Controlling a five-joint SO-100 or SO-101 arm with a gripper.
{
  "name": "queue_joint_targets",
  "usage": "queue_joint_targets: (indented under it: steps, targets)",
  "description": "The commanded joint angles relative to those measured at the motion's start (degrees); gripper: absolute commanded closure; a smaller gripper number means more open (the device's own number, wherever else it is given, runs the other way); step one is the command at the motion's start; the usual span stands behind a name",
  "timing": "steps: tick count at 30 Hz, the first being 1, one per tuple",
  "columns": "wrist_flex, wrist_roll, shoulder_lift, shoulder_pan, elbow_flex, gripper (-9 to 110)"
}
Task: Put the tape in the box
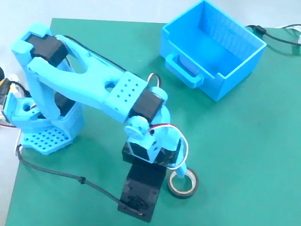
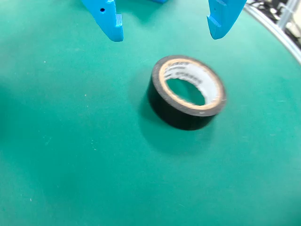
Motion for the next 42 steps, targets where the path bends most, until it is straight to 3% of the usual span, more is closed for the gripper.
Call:
queue_joint_targets:
  steps: [1,25,42]
  targets:
    - [-0.18,-0.88,-2.99,-0.79,-6.50,76]
    - [-5.27,-0.88,-17.75,-0.09,-8.70,76]
    - [-5.19,-0.88,-18.37,0.18,-8.70,76]
